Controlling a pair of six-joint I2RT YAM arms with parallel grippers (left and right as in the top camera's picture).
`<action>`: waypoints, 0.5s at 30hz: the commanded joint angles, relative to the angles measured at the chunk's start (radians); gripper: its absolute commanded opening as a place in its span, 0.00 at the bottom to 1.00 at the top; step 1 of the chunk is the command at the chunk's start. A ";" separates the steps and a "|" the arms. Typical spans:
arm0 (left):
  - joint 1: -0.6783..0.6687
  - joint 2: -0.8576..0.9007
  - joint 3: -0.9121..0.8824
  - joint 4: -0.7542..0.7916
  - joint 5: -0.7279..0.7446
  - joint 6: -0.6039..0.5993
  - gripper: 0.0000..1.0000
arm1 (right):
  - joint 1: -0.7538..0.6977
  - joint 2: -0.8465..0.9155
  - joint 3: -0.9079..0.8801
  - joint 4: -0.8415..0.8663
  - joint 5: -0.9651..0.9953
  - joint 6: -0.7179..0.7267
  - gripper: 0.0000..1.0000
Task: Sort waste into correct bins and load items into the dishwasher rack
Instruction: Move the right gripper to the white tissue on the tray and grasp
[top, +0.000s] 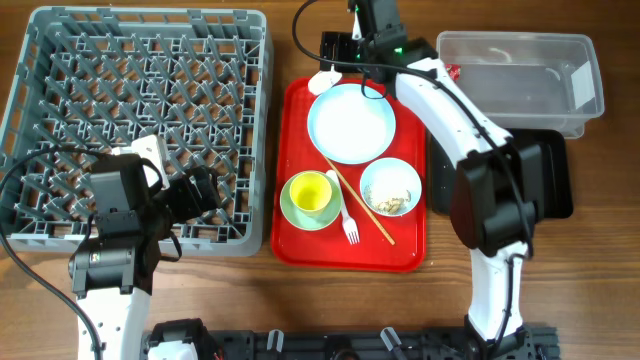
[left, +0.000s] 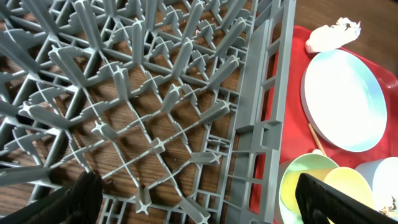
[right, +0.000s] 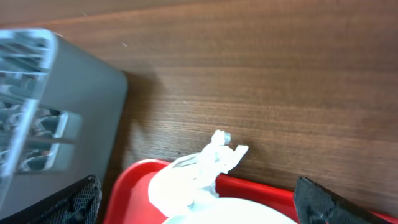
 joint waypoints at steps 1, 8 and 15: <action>-0.004 0.003 0.019 0.003 0.012 -0.005 1.00 | 0.006 0.063 0.012 0.009 0.014 0.045 0.99; -0.004 0.003 0.019 0.003 0.012 -0.005 1.00 | 0.027 0.117 0.008 0.010 0.014 0.048 0.87; -0.004 0.003 0.019 0.003 0.012 -0.005 1.00 | 0.042 0.135 0.008 -0.002 0.015 0.068 0.66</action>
